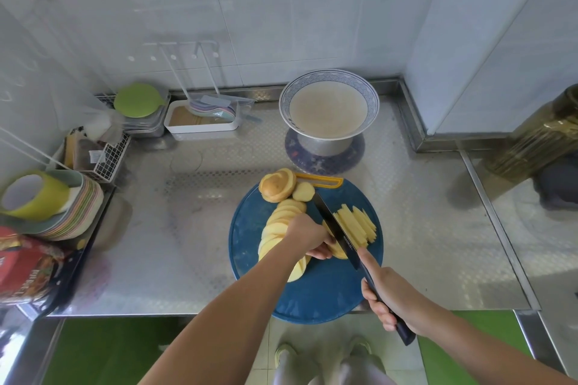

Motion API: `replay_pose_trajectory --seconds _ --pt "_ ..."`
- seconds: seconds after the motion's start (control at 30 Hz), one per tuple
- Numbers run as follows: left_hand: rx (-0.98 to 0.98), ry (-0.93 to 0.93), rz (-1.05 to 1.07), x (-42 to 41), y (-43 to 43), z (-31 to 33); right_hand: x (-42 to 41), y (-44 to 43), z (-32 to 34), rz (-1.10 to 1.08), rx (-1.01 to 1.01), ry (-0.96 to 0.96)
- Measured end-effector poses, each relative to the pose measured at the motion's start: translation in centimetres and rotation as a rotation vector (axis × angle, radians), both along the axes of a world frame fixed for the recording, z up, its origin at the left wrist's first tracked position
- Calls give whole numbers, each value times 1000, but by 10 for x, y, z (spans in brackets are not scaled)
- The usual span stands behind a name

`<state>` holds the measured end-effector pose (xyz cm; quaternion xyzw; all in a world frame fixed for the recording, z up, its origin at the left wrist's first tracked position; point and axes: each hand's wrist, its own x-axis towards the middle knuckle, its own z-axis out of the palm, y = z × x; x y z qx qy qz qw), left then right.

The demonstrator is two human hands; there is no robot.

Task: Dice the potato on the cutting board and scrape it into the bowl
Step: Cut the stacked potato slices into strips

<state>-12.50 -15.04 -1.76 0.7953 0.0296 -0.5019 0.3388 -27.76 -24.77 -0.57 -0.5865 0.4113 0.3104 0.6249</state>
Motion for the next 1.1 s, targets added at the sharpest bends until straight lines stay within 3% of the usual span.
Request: replay_pose_trajectory --seconds 0.53,1.1 --pt "-1 -5 5 3 0 -4 10 -4 4 113 -123 -12" --pt "-19 17 24 1 3 3 7 6 -11 58 -157 -64"
